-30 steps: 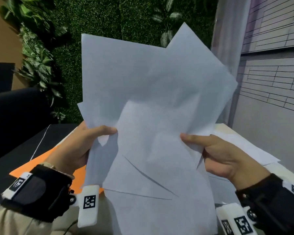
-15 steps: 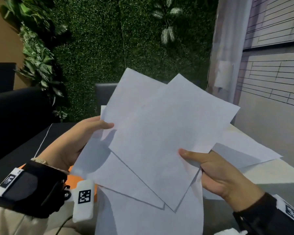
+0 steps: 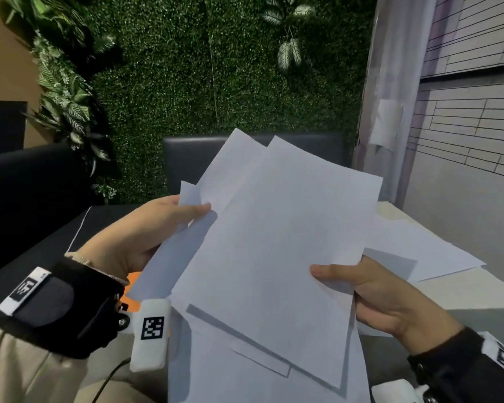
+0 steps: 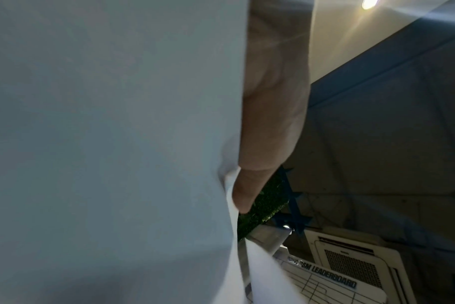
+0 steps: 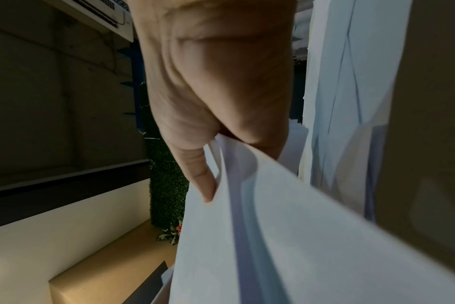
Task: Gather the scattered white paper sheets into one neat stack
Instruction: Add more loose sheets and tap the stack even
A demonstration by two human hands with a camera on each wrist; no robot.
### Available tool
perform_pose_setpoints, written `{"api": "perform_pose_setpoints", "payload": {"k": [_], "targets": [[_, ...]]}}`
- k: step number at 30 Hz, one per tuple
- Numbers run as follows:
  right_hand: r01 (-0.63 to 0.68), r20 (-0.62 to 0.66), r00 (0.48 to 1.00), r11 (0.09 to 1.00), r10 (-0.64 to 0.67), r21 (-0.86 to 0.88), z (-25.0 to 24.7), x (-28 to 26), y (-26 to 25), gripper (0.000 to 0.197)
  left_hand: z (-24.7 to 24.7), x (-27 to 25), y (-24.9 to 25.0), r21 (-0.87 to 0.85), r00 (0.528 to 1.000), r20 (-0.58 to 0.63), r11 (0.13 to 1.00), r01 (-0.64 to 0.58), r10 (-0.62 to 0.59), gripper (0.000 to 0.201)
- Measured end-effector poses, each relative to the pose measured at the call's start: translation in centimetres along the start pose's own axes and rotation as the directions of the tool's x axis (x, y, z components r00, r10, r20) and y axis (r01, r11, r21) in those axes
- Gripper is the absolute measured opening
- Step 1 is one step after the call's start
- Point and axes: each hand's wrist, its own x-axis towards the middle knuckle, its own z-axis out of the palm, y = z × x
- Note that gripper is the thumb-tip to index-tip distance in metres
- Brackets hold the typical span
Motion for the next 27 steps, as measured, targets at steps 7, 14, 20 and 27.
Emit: {"api": "perform_pose_setpoints", "payload": {"k": [7, 14, 20, 27], "targets": [[0.05, 0.021, 0.998, 0.998, -0.051, 0.025, -0.3, -0.6, 0.8, 0.051, -1.0, -0.9, 0.5, -0.163, 0.995, 0.079, 0.984, 0.077, -0.065, 0.052], [0.151, -0.016, 0.989, 0.984, -0.15, 0.092, 0.7, -1.0, 0.5, 0.046, -0.9, -3.1, 2.2, -0.197, 0.986, 0.134, 0.978, -0.074, 0.101, 0.051], [0.181, -0.017, 0.984, 0.982, -0.18, 0.061, 2.5, 0.1, -0.9, 0.04, 0.9, -2.0, 2.6, -0.081, 0.971, 0.019, 0.968, -0.236, 0.239, 0.044], [0.244, 0.111, 0.967, 0.958, -0.228, -0.154, 1.9, -0.7, -3.7, 0.047, -0.2, -1.9, 4.3, -0.108, 0.973, 0.07, 0.972, -0.211, 0.219, 0.043]]}}
